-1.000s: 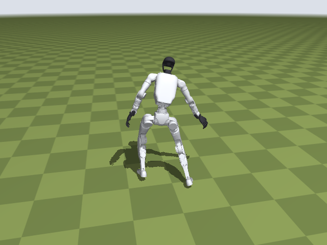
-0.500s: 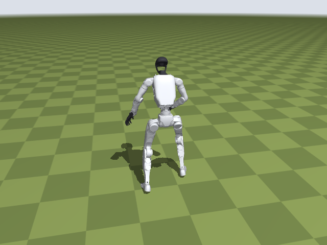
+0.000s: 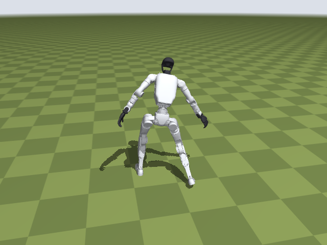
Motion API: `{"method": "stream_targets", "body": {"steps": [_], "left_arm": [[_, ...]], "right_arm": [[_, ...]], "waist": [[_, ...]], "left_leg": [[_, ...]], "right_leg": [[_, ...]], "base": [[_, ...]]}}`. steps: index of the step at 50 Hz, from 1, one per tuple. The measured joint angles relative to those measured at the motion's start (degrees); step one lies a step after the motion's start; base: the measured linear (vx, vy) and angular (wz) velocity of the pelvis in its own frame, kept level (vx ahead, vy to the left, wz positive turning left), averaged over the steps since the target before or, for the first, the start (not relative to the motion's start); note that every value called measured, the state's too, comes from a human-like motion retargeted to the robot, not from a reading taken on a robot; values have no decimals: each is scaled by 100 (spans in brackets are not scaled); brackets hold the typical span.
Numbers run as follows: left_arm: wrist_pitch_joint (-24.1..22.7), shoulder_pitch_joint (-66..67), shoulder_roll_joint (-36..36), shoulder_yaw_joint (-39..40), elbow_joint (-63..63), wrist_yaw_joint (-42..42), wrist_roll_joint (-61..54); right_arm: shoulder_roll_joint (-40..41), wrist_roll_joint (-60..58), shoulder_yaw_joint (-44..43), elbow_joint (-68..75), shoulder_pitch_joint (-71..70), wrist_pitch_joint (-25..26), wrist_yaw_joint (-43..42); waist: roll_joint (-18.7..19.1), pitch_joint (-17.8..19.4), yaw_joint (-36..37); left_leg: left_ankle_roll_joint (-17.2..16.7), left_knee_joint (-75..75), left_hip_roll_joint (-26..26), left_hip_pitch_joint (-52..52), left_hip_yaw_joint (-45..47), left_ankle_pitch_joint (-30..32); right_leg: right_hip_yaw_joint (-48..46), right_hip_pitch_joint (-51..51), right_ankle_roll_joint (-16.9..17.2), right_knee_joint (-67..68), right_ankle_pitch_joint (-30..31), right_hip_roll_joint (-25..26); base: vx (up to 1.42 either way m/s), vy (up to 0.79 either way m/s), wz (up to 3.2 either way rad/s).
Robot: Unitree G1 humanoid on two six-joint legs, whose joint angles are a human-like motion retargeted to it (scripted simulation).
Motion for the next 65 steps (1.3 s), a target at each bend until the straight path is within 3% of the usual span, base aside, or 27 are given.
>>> {"method": "stream_targets", "body": {"steps": [2,3,5,8,10,13,17,22,27,31,33,36,40,45,47,48,50,52,54,57,60,65], "left_arm": [[-28,-407,410,18,422,123,332],[-20,-633,610,40,631,248,430],[58,-1151,1003,105,997,602,491],[339,-2139,1463,224,1233,1578,227],[500,-2830,1542,391,1108,2260,-127],[459,-3615,1154,695,627,2593,-879],[240,-3973,196,549,129,1901,-1303],[-228,-3632,-535,-494,-644,964,-20],[-493,-2868,-977,-675,-1240,627,-812],[-629,-1943,-1131,-655,-1103,836,-1654],[-638,-1364,-1203,-634,-984,1130,-1600],[-510,-469,-1420,-409,-728,1248,-1032],[-224,337,-1487,-39,-345,812,-332],[-146,148,-978,511,530,654,37],[-85,-256,-628,791,938,641,-229],[46,-414,-408,954,1064,687,-360],[203,-726,129,1154,1248,743,-539],[310,-1083,671,1129,1286,862,-576],[363,-1514,1087,997,1220,1160,-492],[482,-2427,1444,739,1083,1877,-331],[593,-3140,1258,673,869,2290,-354],[44,-3098,487,210,124,1498,-620]], "right_arm": [[308,-1065,506,-539,1102,-206,131],[449,-1637,804,-758,1562,-186,100],[765,-2438,1306,-1071,2298,-7,197],[1450,-2635,1701,-1176,2828,240,778],[1838,-2747,1904,-1156,2877,329,1130],[2062,-3258,2223,-1312,2661,344,1540],[1730,-3848,2295,-1880,2082,246,1962],[897,-4425,2334,-2811,985,-93,1495],[288,-3923,2895,-3146,-470,-107,1416],[303,-3994,3555,-2552,-2014,-26,1252],[575,-4191,3733,-1723,-2781,149,681],[1060,-4271,3129,-314,-3502,657,-452],[1069,-3224,1929,339,-3428,1038,-1246],[663,-2259,1537,-115,-1482,320,12],[744,-2436,1577,-262,-643,191,622],[849,-2531,1557,-325,-240,228,783],[1163,-2642,1525,-395,495,283,1127],[1478,-2600,1620,-428,1117,382,1517],[1715,-2548,1860,-471,1640,429,1708],[2048,-2708,2230,-609,2162,341,1423],[2141,-3173,2260,-754,2285,243,945],[1662,-3419,1897,-1040,1788,69,1152]], "waist": [[-357,0,396],[-534,0,584],[-931,0,915],[-1416,0,1341],[-1604,0,1494],[-1629,0,1454],[-1195,0,997],[-180,0,8],[657,0,-1081],[1288,0,-1743],[1475,0,-1870],[1566,0,-1684],[1378,0,-1204],[657,-79,5],[276,-27,387],[50,-25,603],[-276,-9,1085],[-630,0,1452],[-1053,0,1617],[-1424,0,1680],[-1375,0,1429],[-566,0,637]], "left_leg": [[-160,-1146,-97,255,-383,866],[-226,-1124,-191,315,-605,1015],[-233,-457,-351,372,-709,552],[-134,201,-353,610,-785,-209],[-16,232,-313,876,-929,-414],[24,-134,-196,1431,-1194,-487],[-72,-781,134,2330,-1378,-456],[-353,-1143,724,3287,-1321,-453],[-372,8,894,3491,-1177,-306],[-274,2032,946,2783,-1092,220],[-158,2848,831,2391,-809,-1],[-87,3457,646,1943,-113,-374],[24,3543,644,1261,587,-649],[-220,2390,458,400,497,-370],[-148,707,180,604,285,-253],[-133,-201,131,743,257,-84],[-304,-1957,109,1180,-170,938],[-237,-2025,-69,1321,-815,1380],[10,-1218,-319,1198,-1036,771],[94,-394,-379,1042,-1394,20],[142,-451,-164,1384,-1841,-222],[-152,-1431,914,2646,-2022,-86]], "right_leg": [[-42,213,-74,274,184,-85],[-73,293,-153,504,244,-129],[-98,387,-302,1121,313,-203],[-66,366,-341,2139,86,225],[-499,254,-509,2656,-150,347],[-1386,45,-770,3040,-393,320],[-1636,-511,-682,2967,-510,577],[-1436,-1276,-448,1659,-557,668],[-672,-1145,243,-1361,894,1168],[-470,-1325,-35,-169,-96,1390],[-307,-1420,-150,202,-430,1428],[118,-1279,-258,258,-693,1480],[254,-593,-250,-168,-686,1154],[128,394,46,-475,-475,486],[-85,842,141,-631,18,240],[-150,943,138,-477,162,133],[-307,1103,-25,22,398,134],[-438,1065,-419,842,659,108],[-402,850,-621,1772,788,146],[-603,309,-689,2977,354,468],[-1248,-301,-954,3617,-60,447],[-1049,-1240,-652,2947,-423,940]], "base": [[94,17,33],[99,16,30],[102,13,40],[96,1,48],[84,-7,59],[77,-10,70],[73,-12,48],[76,-12,-7],[88,-19,-33],[93,-15,-74],[87,-2,-125],[84,8,-145],[83,16,-53],[88,14,33],[93,9,78],[98,7,65],[103,6,42],[104,2,67],[100,-6,123],[88,-19,135],[76,-31,99],[74,-38,13]]}}
